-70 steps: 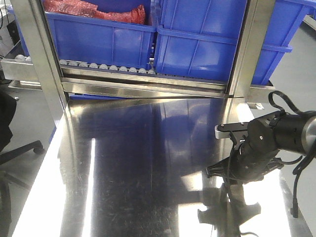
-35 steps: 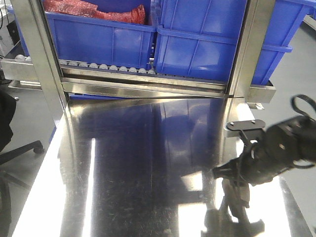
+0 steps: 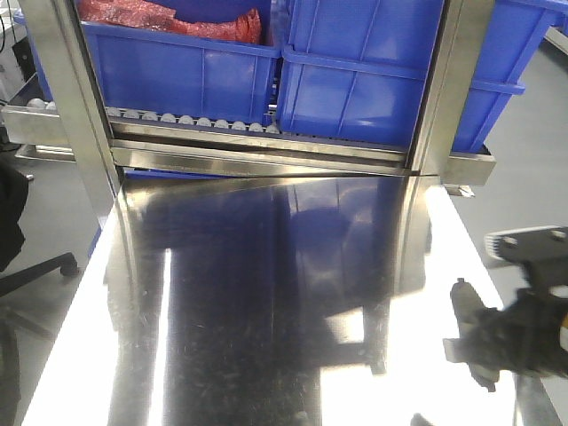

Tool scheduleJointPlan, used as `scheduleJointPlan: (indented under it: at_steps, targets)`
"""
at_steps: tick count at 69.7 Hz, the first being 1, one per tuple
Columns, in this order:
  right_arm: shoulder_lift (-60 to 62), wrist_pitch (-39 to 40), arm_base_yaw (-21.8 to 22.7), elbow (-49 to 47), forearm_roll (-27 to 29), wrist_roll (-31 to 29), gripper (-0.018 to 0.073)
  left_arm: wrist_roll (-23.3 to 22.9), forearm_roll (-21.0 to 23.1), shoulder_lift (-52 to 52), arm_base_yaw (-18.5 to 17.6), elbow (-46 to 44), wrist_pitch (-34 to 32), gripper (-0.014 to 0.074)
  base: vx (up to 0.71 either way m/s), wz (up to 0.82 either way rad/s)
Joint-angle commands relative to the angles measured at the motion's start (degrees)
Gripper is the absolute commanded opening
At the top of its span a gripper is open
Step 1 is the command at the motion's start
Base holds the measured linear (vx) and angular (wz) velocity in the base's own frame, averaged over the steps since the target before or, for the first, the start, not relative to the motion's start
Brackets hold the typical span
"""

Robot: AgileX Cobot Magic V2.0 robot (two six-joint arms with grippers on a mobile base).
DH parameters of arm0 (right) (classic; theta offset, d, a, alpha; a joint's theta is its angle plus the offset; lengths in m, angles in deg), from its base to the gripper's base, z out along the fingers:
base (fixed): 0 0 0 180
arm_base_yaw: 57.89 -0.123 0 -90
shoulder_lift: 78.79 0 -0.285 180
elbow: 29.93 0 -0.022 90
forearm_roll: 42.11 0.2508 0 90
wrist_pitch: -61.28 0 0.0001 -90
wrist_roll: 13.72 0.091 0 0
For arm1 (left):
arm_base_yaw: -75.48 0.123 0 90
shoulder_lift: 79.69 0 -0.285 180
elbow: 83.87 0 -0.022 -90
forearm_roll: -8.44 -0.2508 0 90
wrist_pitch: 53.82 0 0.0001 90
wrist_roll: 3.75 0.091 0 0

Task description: Move and align brake pads A on conveyor

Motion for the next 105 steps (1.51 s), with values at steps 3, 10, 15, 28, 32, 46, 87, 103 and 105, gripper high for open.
scheduleJointPlan:
  at_steps: [3, 10, 15, 28, 32, 46, 87, 103, 105]
  targets:
    - [9.2, 6.1, 0.0, 2.5, -0.8, -0.8, 0.0096, -0.1, -0.3, -0.3, -0.2, -1.7, -5.2, 0.0164, 0.0, 0.0]
    - [14.8, 6.3, 0.0, 5.3, -0.8, -0.7, 0.0096, -0.1, -0.3, -0.3, -0.2, -1.7, -5.2, 0.0164, 0.0, 0.0]
    - [18.8, 6.0, 0.0, 6.5, -0.8, -0.7, 0.0096, -0.1, -0.3, -0.3, -0.2, -1.7, -5.2, 0.0164, 0.0, 0.0]
    - [25.9, 2.6, 0.1, 7.7, -1.0, -0.7, 0.0096, -0.1, -0.3, -0.3, -0.2, -1.7, -5.2, 0.0164, 0.0, 0.0]
    - [26.8, 2.1, 0.1, 7.7, -1.0, -0.7, 0.0096, -0.1, -0.3, -0.3, -0.2, -1.7, -5.2, 0.0164, 0.0, 0.0]
    - [27.7, 2.4, 0.1, 7.7, -1.0, -0.7, 0.0096, -0.1, -0.3, -0.3, -0.2, -1.7, -5.2, 0.0164, 0.0, 0.0]
    - [27.7, 2.6, 0.1, 7.7, -1.0, -0.7, 0.0096, -0.1, -0.3, -0.3, -0.2, -1.7, -5.2, 0.0164, 0.0, 0.0]
    - [27.7, 2.6, 0.1, 7.7, -1.0, -0.7, 0.0096, -0.1, -0.3, -0.3, -0.2, -1.7, -5.2, 0.0164, 0.0, 0.0]
    - [27.7, 2.7, 0.1, 7.7, -1.0, -0.7, 0.0096, -0.1, -0.3, -0.3, -0.2, -1.7, -5.2, 0.0164, 0.0, 0.0]
